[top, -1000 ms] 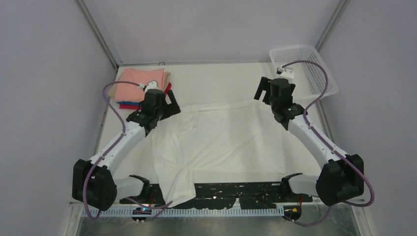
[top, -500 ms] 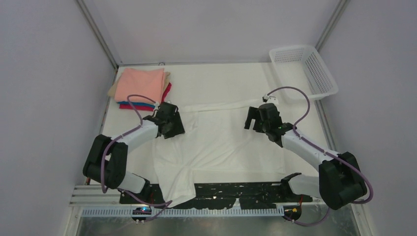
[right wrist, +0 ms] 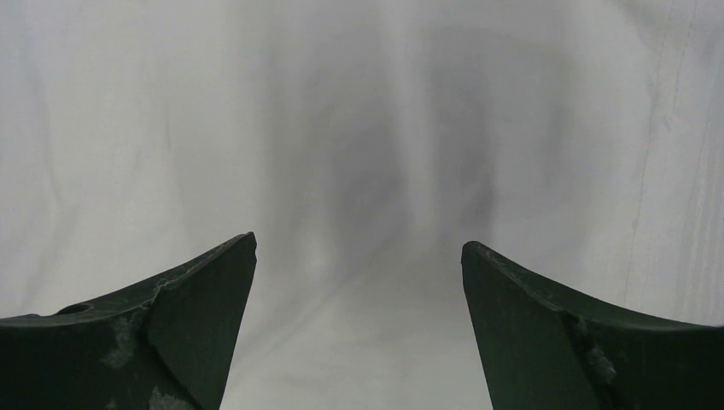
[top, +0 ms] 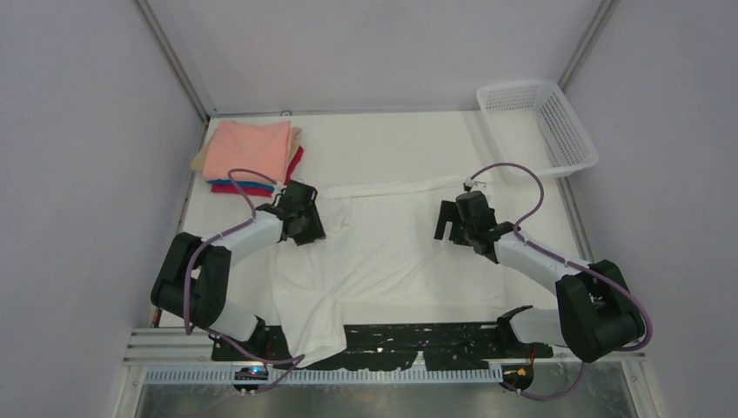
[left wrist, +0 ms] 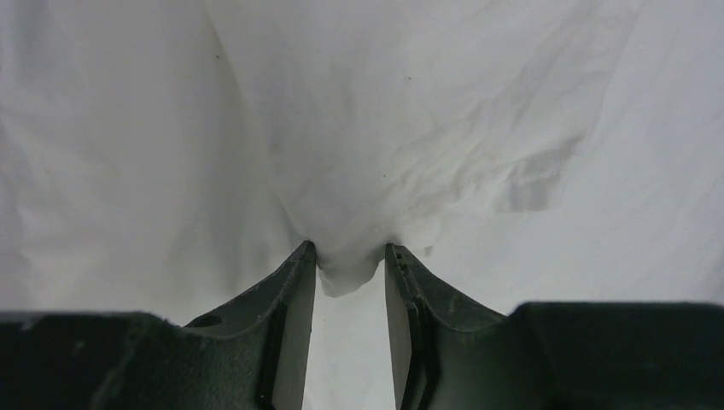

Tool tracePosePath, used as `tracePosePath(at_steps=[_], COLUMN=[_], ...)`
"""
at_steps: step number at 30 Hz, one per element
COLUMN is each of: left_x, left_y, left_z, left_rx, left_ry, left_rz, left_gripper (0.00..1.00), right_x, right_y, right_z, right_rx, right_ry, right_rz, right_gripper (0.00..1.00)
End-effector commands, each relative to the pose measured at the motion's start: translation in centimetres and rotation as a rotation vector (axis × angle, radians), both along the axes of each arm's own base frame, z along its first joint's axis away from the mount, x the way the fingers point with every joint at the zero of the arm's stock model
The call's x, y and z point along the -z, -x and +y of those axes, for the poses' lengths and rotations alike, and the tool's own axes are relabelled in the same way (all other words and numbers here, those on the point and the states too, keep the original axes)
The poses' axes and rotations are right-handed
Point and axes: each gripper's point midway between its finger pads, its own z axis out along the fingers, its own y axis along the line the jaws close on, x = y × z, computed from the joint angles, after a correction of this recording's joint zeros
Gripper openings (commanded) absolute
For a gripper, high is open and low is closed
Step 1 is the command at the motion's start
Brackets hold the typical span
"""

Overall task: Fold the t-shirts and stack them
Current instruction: Flatten out the tshirt

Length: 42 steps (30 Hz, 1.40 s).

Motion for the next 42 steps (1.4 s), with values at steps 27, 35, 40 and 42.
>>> tracePosePath(at_steps=[27,35,40,42], left_x=[-12.0,-14.1,-16.3,-16.9], left_y=[-9.8,-21.3,-29.5,-32.1], left_z=[-2.5,-0.4,0.9,1.0], left_rx=[0.048,-0.045,-0.127,-0.131], left_ry=[-0.018,-0.041,0.056,0.040], left_rz=[-0.285,-0.351,-0.407,-0.469], left_gripper=[0.00,0.00,0.00,0.00], right_x=[2.9,3.0,3.1,3.1], right_y=[1.6,1.8,2.0,2.1], right_z=[-1.1,-1.1,-0.9,-1.0], right_rx=[-0.005,-0.025,-0.036,-0.037], right_ry=[0.072,0.075,0.070,0.069], right_rz=[0.082,0.088,0.095,0.094], right_gripper=[0.95,0.95,0.95,0.95])
